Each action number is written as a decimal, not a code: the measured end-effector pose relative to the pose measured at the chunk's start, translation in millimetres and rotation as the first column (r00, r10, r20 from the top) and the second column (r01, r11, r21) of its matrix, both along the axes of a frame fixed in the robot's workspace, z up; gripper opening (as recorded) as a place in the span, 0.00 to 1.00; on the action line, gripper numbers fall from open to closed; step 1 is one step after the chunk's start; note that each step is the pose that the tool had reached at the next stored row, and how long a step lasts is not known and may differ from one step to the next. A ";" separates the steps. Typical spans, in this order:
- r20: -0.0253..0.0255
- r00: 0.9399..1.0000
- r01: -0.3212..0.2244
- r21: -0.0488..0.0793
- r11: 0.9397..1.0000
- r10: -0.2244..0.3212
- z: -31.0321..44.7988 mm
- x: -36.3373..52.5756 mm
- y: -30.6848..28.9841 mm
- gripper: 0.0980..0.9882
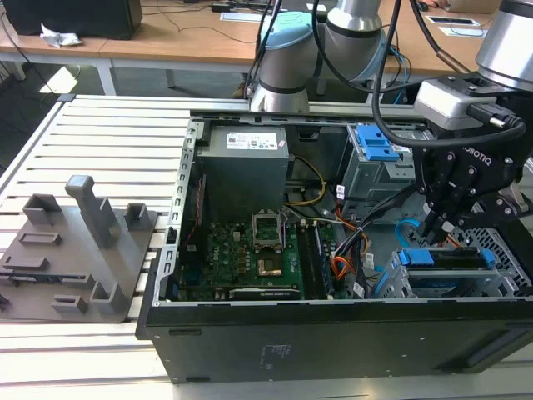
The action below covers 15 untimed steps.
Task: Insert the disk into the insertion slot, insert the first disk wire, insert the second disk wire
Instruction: 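Insert the second disk wire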
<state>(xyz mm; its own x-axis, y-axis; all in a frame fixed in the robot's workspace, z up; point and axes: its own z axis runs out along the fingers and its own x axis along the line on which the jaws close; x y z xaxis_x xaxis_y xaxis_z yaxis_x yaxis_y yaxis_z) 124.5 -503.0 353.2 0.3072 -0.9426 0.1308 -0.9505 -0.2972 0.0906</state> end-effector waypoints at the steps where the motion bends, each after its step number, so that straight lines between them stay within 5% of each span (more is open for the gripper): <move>1: 0.000 1.000 0.000 0.000 1.000 0.000 0.0 0.0 0.0 0.07; 4: 0.000 1.000 0.005 -0.002 1.000 -0.005 -0.5 0.2 -1.3 0.07; 9: 0.000 0.996 0.093 -0.002 0.996 -0.093 -5.1 0.2 -1.3 0.07; 15: 0.000 0.991 0.132 -0.003 0.991 -0.132 -7.7 19.6 -0.8 0.07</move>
<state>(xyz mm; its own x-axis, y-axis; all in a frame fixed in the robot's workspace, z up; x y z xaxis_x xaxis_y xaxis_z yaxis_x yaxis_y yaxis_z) 144.2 -503.8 345.6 0.1804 -0.9745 0.1332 -0.9813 -0.1692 0.0915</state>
